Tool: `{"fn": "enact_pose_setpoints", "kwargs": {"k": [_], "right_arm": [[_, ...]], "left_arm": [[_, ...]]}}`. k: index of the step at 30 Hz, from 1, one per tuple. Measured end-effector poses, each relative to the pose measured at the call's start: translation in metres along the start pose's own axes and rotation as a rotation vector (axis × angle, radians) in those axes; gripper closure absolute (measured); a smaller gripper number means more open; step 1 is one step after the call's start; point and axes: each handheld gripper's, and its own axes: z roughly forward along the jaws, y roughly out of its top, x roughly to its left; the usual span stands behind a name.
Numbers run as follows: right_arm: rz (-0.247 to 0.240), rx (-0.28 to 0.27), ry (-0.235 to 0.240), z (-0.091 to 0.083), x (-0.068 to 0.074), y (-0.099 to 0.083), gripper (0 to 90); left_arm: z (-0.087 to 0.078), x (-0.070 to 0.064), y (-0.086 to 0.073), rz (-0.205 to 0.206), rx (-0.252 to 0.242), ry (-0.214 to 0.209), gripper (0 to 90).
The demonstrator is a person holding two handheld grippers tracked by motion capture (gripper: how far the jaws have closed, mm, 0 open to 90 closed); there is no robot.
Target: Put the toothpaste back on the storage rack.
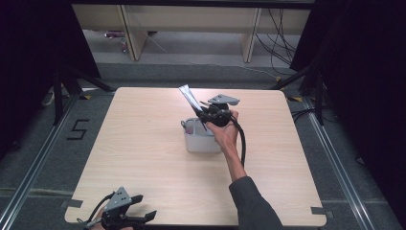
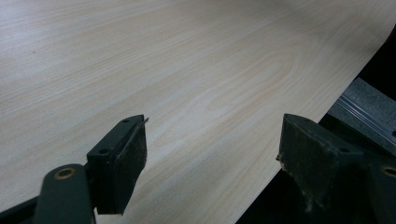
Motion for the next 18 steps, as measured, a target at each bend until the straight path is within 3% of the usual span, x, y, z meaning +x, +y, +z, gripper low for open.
{"fn": "enact_pose_setpoints", "kwargs": {"k": [6, 9, 13, 14, 15, 18], "right_arm": [[-0.038, -0.005, 0.013, 0.0006, -0.0013, -0.0010, 76.1], [-0.021, 0.001, 0.004, 0.0002, 0.0003, -0.0028, 76.0], [-0.062, 0.010, 0.007, 0.0009, -0.0024, -0.0052, 76.1], [-0.032, 0.010, 0.006, 0.0008, -0.0010, -0.0064, 76.0], [-0.033, 0.014, 0.014, 0.0008, -0.0014, -0.0072, 76.0], [-0.063, 0.017, 0.006, -0.0002, -0.0024, -0.0068, 76.0]], "left_arm": [[0.0002, 0.0000, 0.0000, 0.000, -0.005, -0.001, 23.1], [0.0001, 0.0002, 0.0001, 0.003, -0.004, 0.000, 23.1], [-0.0004, 0.0000, 0.0001, 0.000, 0.002, 0.001, 23.1], [0.0001, -0.0005, 0.0000, -0.006, -0.004, 0.001, 23.2], [0.0002, -0.0005, -0.0001, -0.007, -0.004, 0.001, 23.1], [0.0004, -0.0007, -0.0002, -0.010, -0.001, 0.001, 23.1]]}}
